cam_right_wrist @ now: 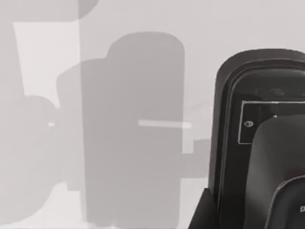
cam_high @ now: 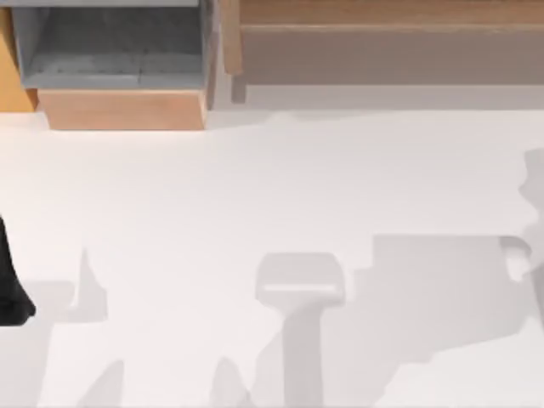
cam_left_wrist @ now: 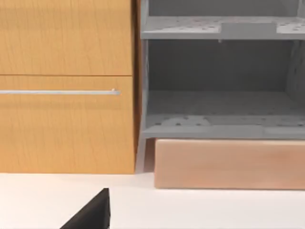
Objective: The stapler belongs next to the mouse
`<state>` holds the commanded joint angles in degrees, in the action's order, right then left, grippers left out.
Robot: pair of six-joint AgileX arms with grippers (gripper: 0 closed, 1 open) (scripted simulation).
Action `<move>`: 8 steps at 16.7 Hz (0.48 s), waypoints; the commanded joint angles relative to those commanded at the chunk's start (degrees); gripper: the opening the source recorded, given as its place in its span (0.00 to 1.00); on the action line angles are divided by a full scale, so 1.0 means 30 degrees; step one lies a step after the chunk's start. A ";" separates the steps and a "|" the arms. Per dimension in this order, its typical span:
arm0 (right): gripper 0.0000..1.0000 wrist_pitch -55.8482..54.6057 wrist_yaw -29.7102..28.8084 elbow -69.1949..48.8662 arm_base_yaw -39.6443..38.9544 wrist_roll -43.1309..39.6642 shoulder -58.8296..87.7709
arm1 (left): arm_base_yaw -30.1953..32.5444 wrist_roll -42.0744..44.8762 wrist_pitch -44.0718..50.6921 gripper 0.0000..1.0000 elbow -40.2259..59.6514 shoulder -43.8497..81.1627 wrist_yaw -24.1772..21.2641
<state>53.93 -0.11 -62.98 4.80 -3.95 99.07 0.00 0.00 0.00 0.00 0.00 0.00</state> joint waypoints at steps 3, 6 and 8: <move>0.00 -0.0456 0.0057 -0.0211 0.0295 0.0224 0.0055 | 0.0000 0.0000 0.0000 1.00 0.0000 0.0000 0.0000; 0.00 -0.1231 -0.0119 -0.0240 0.0733 0.0572 -0.0031 | 0.0000 0.0000 0.0000 1.00 0.0000 0.0000 0.0000; 0.00 -0.1672 -0.0349 -0.0088 0.0964 0.0752 -0.0114 | 0.0000 0.0000 0.0000 1.00 0.0000 0.0000 0.0000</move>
<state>48.91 -1.16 -63.25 7.70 -1.69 98.73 0.00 0.00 0.00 0.00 0.00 0.00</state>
